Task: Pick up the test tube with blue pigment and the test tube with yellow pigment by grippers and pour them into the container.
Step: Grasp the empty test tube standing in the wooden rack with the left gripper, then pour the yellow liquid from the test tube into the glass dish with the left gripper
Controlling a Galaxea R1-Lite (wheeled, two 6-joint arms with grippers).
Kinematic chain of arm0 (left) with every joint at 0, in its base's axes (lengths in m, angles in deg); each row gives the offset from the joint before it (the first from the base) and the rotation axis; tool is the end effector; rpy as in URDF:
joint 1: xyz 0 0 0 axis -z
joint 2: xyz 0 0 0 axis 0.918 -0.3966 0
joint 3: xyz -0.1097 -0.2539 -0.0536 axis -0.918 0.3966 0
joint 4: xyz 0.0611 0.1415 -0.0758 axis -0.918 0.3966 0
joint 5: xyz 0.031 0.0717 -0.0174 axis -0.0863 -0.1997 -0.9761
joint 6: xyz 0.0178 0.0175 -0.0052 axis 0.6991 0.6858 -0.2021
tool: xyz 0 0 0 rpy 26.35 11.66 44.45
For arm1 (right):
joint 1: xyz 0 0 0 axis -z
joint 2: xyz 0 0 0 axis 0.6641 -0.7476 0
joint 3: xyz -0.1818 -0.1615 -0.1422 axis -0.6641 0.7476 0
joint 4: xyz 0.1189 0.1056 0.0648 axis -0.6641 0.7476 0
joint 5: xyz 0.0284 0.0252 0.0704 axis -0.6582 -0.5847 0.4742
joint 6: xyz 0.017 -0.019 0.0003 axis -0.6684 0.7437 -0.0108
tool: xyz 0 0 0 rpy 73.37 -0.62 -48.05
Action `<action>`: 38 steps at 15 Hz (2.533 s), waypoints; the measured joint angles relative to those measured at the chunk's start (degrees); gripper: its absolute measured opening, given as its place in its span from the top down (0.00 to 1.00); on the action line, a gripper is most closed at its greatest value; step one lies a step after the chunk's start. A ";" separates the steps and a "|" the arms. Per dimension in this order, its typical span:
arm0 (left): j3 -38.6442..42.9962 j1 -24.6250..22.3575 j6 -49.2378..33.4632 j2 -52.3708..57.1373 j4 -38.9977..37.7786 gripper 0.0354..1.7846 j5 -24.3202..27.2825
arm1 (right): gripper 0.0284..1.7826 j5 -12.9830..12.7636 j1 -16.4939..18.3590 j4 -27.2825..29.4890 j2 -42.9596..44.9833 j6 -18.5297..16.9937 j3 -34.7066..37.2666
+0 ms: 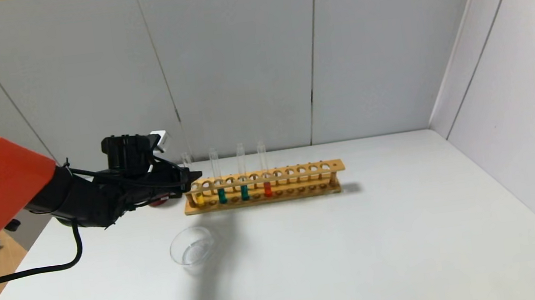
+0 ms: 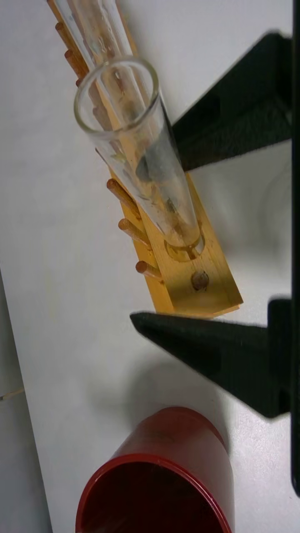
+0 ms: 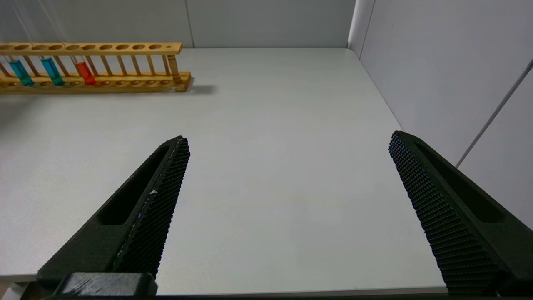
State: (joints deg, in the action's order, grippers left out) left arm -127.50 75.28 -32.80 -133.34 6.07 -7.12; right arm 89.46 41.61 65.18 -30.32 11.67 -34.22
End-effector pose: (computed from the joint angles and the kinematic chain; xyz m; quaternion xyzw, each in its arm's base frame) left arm 0.3863 -0.0652 0.1034 -0.0255 0.2146 -0.1935 0.9570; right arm -0.0220 0.0000 0.0763 0.0001 -0.0036 0.0015 1.0000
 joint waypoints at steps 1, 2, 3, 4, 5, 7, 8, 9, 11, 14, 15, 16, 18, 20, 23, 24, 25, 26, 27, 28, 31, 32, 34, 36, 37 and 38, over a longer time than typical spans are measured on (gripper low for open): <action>0.09 0.23 0.00 0.02 0.00 0.59 0.00 | 0.02 -0.02 0.00 0.00 0.00 0.00 0.00; 0.15 0.61 -0.05 0.05 0.00 0.69 -0.04 | 0.02 0.00 0.00 0.00 0.00 0.00 0.00; 0.15 1.02 -0.16 0.11 0.00 0.77 -0.04 | 0.02 0.00 0.00 0.00 0.00 0.00 0.00; 0.17 1.30 -0.09 0.17 -0.09 0.82 -0.15 | 0.02 -0.02 0.00 0.00 0.00 0.00 0.00; 0.15 1.39 -0.13 0.24 -0.09 0.84 -0.20 | 0.02 0.00 0.00 0.00 0.00 0.00 0.00; 0.01 1.85 -0.11 0.41 0.05 0.84 -0.89 | 0.02 0.00 0.00 -0.02 0.00 0.00 0.00; -0.41 2.12 -0.06 0.59 0.38 0.84 -1.66 | 0.02 -0.02 0.00 0.00 0.00 0.00 0.00; -1.27 2.32 -0.06 0.99 1.21 0.84 -2.54 | 0.02 0.00 0.00 0.00 0.00 0.00 0.00; -3.90 2.76 -0.05 2.65 4.90 0.84 -5.00 | 0.02 0.00 0.00 0.00 0.00 0.00 0.00; -8.02 2.79 0.09 7.00 10.19 0.84 -5.83 | 0.02 0.00 0.00 0.00 0.00 0.00 0.00; -9.12 2.84 0.33 8.70 11.50 0.84 -6.23 | 0.02 0.00 0.00 0.00 0.00 0.00 0.00; -10.14 2.85 0.50 10.64 12.32 0.84 -6.84 | 0.02 -0.02 0.00 0.04 0.00 0.00 0.00; -11.22 2.65 1.73 14.23 13.31 0.84 -7.94 | 0.02 0.00 0.00 0.01 0.00 0.00 0.00; -11.52 2.46 3.71 17.83 16.46 0.84 -8.94 | 0.02 0.00 0.00 0.00 0.00 0.00 0.00; -11.46 1.85 4.53 23.67 20.39 0.84 -9.33 | 0.02 0.00 0.00 0.01 0.00 0.00 0.00; -11.04 1.80 5.01 25.97 21.83 0.84 -9.31 | 0.02 -0.02 0.00 0.00 0.00 0.00 0.00; -10.45 1.77 6.00 28.64 23.56 0.84 -9.26 | 0.02 0.00 0.00 0.00 0.00 0.00 0.00; -9.73 1.69 7.05 31.21 25.49 0.84 -9.24 | 0.02 0.00 0.00 0.00 0.00 0.00 0.00; -8.97 1.63 7.81 33.77 27.51 0.84 -9.24 | 0.02 0.00 0.00 0.00 0.00 0.00 0.00; -7.94 1.61 8.27 36.41 29.53 0.84 -9.26 | 0.02 0.00 0.00 0.00 0.00 0.00 0.00; -3.55 1.52 9.67 43.22 32.13 0.84 -9.31 | 0.02 0.00 0.00 0.00 0.00 0.00 0.00; -1.76 1.52 11.20 45.29 32.50 0.84 -9.33 | 0.02 0.00 0.00 0.00 0.00 0.00 0.00; 2.95 1.55 15.53 49.42 32.83 0.84 -9.31 | 0.02 0.00 0.00 0.00 0.00 0.00 0.00; 8.30 1.55 20.86 53.46 32.96 0.84 -9.33 | 0.02 0.00 0.00 0.00 0.00 0.00 0.00; 10.81 1.55 23.14 55.13 32.91 0.84 -9.35 | 0.02 0.00 0.00 0.01 0.00 0.00 0.00; 12.89 1.57 24.99 56.45 32.91 0.84 -9.33 | 0.02 0.00 0.00 0.01 0.00 0.00 0.00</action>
State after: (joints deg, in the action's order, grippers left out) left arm -114.61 76.85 -7.81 -76.89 38.98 -16.45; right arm 89.46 41.61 65.19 -30.32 11.67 -34.22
